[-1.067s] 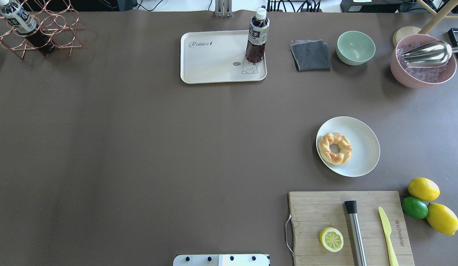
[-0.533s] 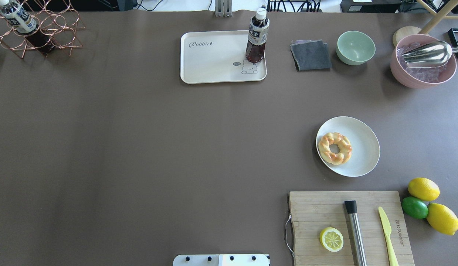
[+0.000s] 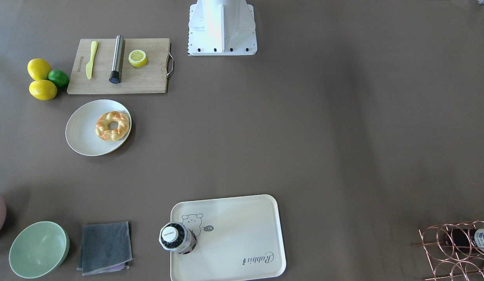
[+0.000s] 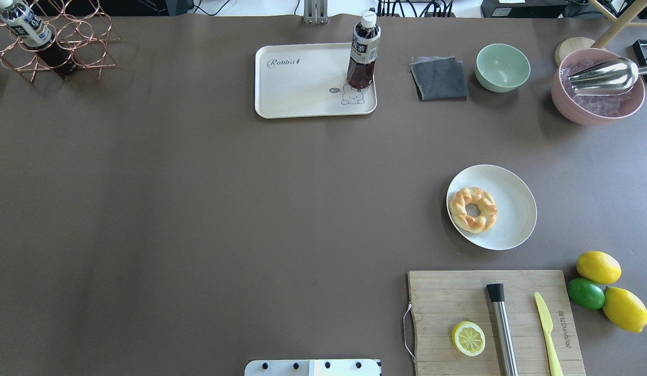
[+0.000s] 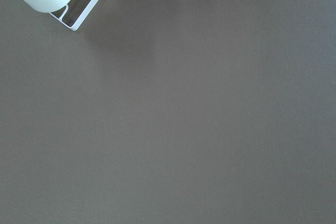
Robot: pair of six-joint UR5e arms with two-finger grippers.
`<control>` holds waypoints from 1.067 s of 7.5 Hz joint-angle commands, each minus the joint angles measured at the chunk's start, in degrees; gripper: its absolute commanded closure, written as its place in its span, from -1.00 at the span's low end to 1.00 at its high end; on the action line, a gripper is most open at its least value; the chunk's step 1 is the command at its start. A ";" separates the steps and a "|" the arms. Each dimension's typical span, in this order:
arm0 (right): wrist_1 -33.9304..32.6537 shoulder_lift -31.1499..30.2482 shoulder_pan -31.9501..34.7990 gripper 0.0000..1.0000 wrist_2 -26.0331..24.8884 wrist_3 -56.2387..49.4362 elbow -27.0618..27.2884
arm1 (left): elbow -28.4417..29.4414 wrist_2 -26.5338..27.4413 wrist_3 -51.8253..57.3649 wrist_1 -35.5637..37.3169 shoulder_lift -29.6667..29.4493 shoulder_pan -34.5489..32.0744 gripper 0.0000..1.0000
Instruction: Place donut on tray
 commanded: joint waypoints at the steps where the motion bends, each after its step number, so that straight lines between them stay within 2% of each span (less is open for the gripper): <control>1: -0.02 -0.14 0.01 -1.00 2.00 0.19 0.35 | 0.13 0.27 0.21 -2.15 0.08 0.00 -0.98; 3: 0.07 0.55 -0.08 -1.00 1.65 -0.16 4.19 | -1.36 -0.08 -0.05 -5.30 1.23 -0.09 -0.98; 5: 1.64 0.65 -0.60 -1.00 1.56 0.01 10.08 | -0.75 0.45 -0.40 -8.72 -2.97 0.00 -0.98; 6: 6.70 0.65 -0.61 -1.00 1.56 0.27 9.67 | -0.75 0.10 -0.49 -9.87 -3.17 -0.09 -0.98; 8: 8.59 2.91 -2.97 -1.00 1.30 0.45 7.23 | -0.93 -0.17 -0.05 -11.81 -2.73 0.00 -0.98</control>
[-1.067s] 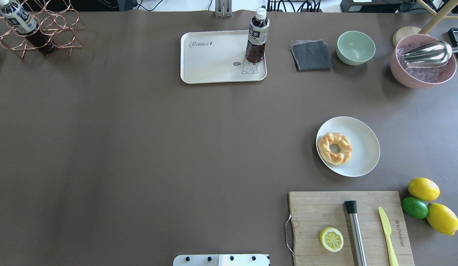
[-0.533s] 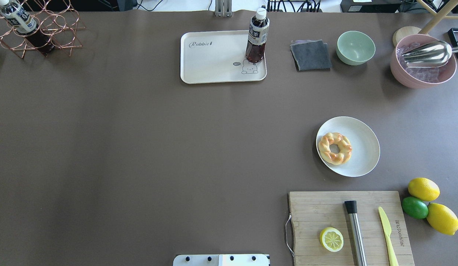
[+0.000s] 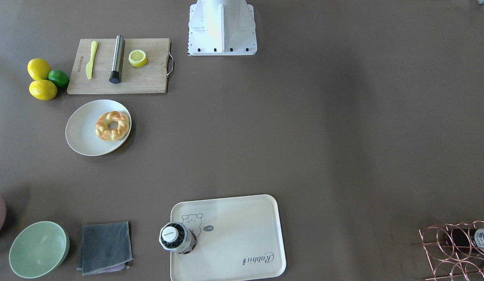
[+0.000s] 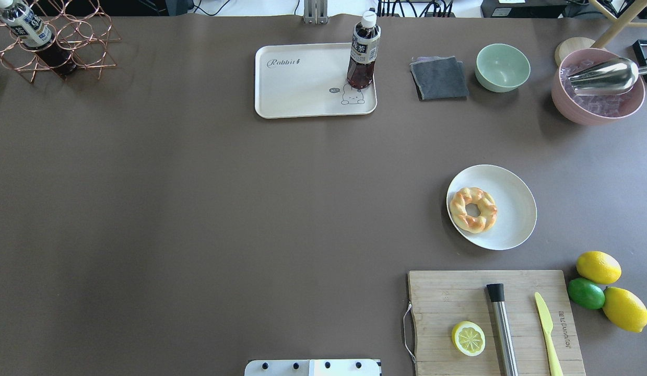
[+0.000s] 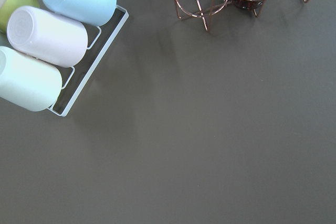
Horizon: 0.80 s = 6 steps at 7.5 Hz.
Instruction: Place donut on tray
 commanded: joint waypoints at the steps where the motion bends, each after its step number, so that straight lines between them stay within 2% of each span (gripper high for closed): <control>1: 2.24 3.39 -3.35 -1.00 -0.27 1.07 -3.08 | 0.04 -0.32 -0.61 -2.82 -0.20 0.23 -0.98; 3: 2.24 7.60 -9.91 -1.00 -1.32 11.57 -3.53 | 0.66 -1.02 -1.58 -3.09 -3.44 2.32 -0.96; 4: 2.33 10.15 -14.48 -1.00 -2.37 17.29 -4.40 | 0.83 -3.98 -4.37 -3.09 -4.41 2.86 -0.96; 5: 5.55 11.13 -18.53 -1.00 -2.47 22.04 -5.54 | 0.57 -6.10 -9.97 -4.65 -5.21 3.74 -0.98; 6: 13.24 10.88 -22.05 -1.00 -2.38 29.14 -7.64 | 0.83 -6.12 -13.94 -8.32 -5.21 5.40 -0.98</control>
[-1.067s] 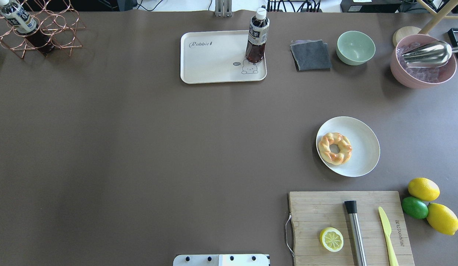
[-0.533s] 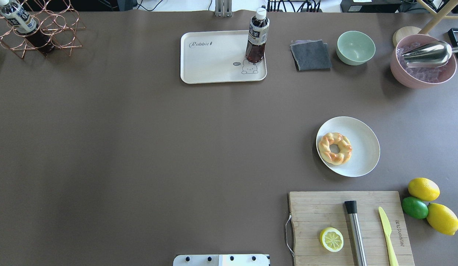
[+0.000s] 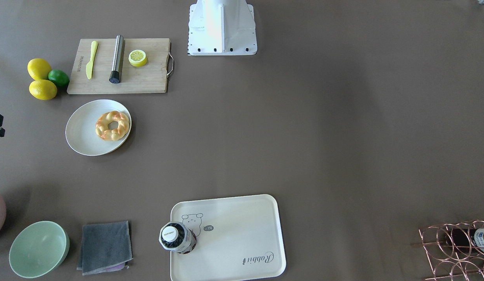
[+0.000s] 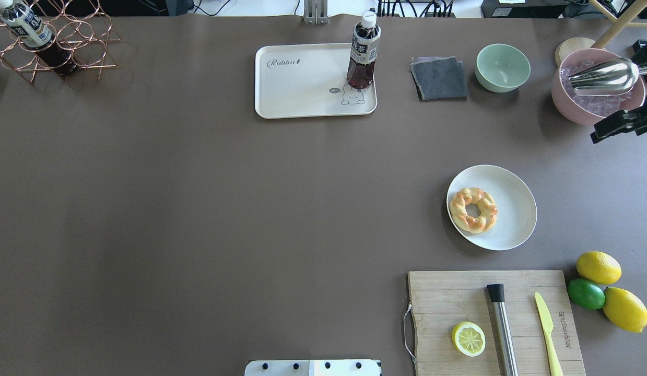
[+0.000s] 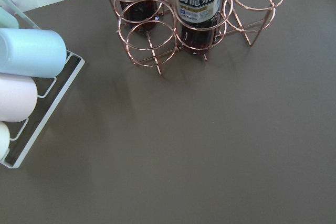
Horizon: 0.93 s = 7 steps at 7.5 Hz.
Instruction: Place donut on tray
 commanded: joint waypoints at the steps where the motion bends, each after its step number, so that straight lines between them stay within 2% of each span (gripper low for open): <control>1: 15.98 0.74 -10.75 -1.00 -0.77 17.96 -4.61 | -0.01 -1.67 -10.75 -5.91 -1.25 3.72 -0.98; 3: 21.75 0.22 -16.49 -0.97 -3.23 27.23 -5.06 | -0.10 -1.67 -13.24 -7.59 -1.43 4.87 -0.98; 5: 29.10 -5.64 -17.82 -0.86 -3.15 29.97 -4.98 | -0.18 -1.67 -13.34 -7.59 -1.61 4.87 -0.98; 6: 33.41 -7.68 -18.00 -0.83 -2.98 33.99 -4.98 | -0.18 -1.58 -13.25 -7.59 -1.61 4.87 -0.98; 7: 34.93 -8.22 -19.30 -0.84 -3.32 36.82 -5.15 | -0.18 -1.58 -13.25 -7.59 -1.61 4.96 -0.98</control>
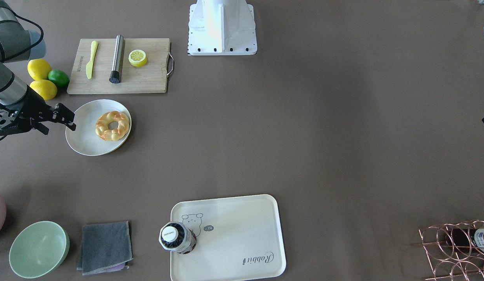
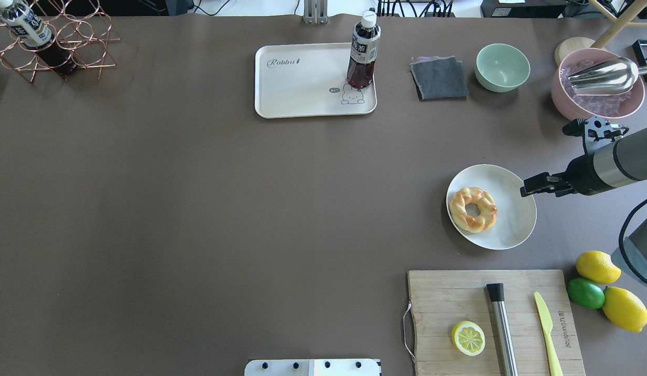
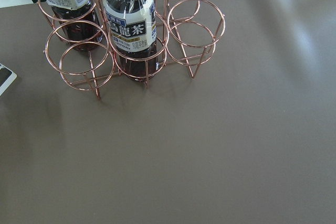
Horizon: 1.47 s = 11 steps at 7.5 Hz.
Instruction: Place donut on tray
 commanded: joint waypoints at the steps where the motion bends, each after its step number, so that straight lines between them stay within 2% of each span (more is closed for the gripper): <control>1: 4.88 -1.99 -2.84 -0.84 -1.40 5.88 -0.28 | -0.01 0.05 -0.03 -0.03 -0.21 0.03 -0.98; 2: 4.97 -1.64 -3.37 -0.80 -1.84 5.97 -0.80 | -0.01 0.05 -0.03 -0.03 -0.21 0.02 -0.98; 3: 4.97 -1.64 -3.81 -0.65 -2.63 5.88 -1.07 | -0.10 0.05 -0.03 -0.12 -0.21 0.02 -0.98; 4: 4.97 -1.55 -4.08 -0.48 -2.90 5.88 -1.07 | -0.01 0.05 -0.03 -0.38 -0.13 0.02 -0.98; 5: 4.97 -1.55 -4.08 -0.23 -2.99 5.88 -1.24 | -0.01 0.05 -0.11 -0.73 -0.13 0.02 -0.98; 7: 4.97 -1.98 -4.08 0.68 -2.90 5.97 -1.24 | -0.10 -0.04 -0.11 -0.74 -0.13 0.02 -0.98; 8: 5.06 -2.07 -4.08 1.00 -2.90 5.97 -1.07 | -0.10 -0.04 -0.11 -0.74 -0.13 0.02 -0.98; 11: 4.97 -0.77 -4.08 1.00 -2.20 8.50 1.64 | -0.62 -0.13 -0.11 -0.65 -0.13 0.02 -0.98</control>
